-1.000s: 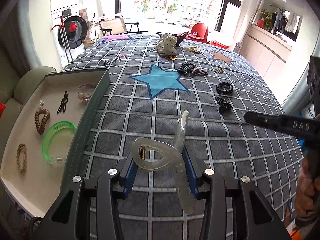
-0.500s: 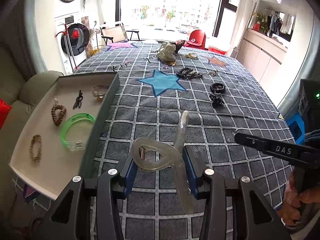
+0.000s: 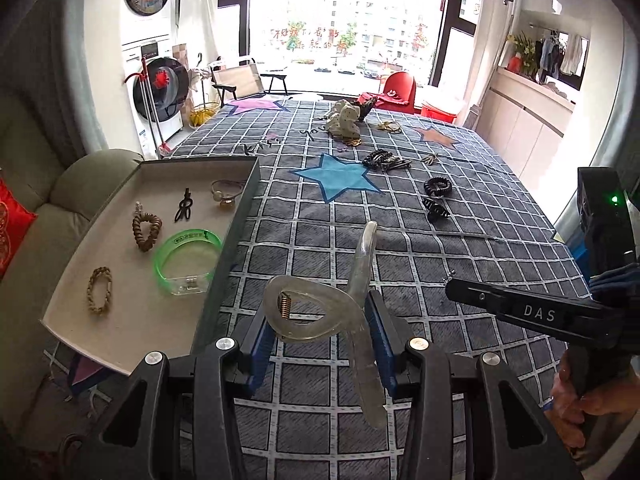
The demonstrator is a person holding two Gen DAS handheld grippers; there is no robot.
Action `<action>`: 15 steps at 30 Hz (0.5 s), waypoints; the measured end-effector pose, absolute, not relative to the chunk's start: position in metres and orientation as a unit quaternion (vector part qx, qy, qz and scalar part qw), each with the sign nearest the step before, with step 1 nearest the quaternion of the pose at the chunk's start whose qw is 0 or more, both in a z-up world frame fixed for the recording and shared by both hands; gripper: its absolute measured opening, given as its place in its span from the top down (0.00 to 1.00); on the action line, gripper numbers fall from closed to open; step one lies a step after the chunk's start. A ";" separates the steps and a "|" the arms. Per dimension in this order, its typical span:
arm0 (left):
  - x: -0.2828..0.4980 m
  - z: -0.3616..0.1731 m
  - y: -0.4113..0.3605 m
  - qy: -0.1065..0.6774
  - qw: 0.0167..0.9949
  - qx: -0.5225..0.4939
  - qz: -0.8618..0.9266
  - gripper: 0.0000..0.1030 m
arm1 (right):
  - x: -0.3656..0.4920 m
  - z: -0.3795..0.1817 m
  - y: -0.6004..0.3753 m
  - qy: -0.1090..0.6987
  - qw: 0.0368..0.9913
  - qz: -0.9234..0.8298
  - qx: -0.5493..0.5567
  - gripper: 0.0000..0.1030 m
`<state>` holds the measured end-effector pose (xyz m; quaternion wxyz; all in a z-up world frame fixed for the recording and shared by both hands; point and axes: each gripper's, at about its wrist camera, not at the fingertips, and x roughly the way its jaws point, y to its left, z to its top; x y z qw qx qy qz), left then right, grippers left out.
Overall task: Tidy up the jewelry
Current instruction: 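Carry the claw clip and silver chain with both tools over the white tray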
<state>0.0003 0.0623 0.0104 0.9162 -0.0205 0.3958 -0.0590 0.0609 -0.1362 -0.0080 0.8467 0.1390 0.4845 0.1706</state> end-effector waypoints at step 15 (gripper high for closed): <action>0.002 0.013 0.106 0.392 0.918 -0.050 -0.020 0.56 | 0.068 0.006 -0.132 0.477 0.853 0.168 0.124 0.88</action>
